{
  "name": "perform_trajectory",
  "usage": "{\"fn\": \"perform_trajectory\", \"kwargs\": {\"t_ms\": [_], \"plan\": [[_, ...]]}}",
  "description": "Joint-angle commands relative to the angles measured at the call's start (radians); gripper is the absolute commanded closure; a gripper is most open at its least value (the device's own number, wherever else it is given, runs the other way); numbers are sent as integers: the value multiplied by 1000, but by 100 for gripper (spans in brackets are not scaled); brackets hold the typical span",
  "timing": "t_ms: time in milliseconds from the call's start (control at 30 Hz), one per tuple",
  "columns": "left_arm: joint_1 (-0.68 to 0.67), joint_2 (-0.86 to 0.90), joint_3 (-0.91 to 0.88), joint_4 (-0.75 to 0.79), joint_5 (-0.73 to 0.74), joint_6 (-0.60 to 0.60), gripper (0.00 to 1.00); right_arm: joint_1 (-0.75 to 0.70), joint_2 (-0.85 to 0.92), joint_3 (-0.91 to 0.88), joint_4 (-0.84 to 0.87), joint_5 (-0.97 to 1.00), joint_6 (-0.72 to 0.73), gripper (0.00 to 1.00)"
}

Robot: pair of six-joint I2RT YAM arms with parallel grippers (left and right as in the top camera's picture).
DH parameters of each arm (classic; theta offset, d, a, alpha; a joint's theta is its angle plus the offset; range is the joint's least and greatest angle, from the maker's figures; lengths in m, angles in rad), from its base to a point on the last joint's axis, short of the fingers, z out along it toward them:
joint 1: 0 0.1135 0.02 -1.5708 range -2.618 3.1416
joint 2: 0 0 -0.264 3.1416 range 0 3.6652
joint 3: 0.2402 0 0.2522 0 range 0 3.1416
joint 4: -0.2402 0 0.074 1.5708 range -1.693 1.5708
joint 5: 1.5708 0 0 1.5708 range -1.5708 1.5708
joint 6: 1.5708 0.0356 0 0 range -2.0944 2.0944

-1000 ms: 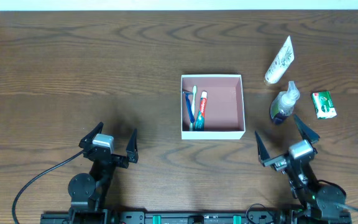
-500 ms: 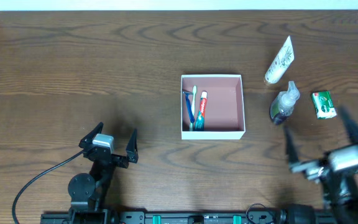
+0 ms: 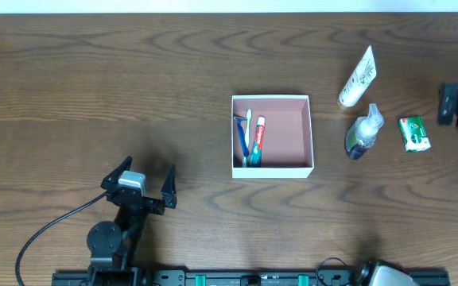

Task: Pack container
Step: 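Move the right gripper over the green Dettol soap bar, then lower the right gripper and close it on the soap bar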

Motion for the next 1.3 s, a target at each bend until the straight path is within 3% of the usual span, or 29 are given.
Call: {"fn": "perform_trajectory", "kwargs": {"t_ms": [0, 333, 500, 767, 967, 1000, 1033, 1267], "plan": [[4, -6, -18, -34, 6, -6, 2, -38, 121, 61, -36, 8, 34, 1], [4, -6, -18, -34, 7, -6, 2, -41, 320, 61, 3, 9, 29, 1], [4, -6, -18, -34, 7, -5, 2, -51, 402, 61, 32, 43, -66, 1], [4, -6, -18, -34, 6, -6, 2, -62, 592, 59, -36, 87, -68, 1], [4, -6, -18, -34, 6, -6, 2, -62, 714, 55, -47, 95, -89, 8], [4, -6, -18, -34, 6, -6, 2, -62, 733, 52, -51, 100, -90, 7], [4, -6, -18, -34, 6, -5, 2, -62, 751, 48, -54, 107, -89, 1], [4, -6, -18, -34, 6, -6, 2, -64, 808, 4, -44, 147, -85, 1]]}}
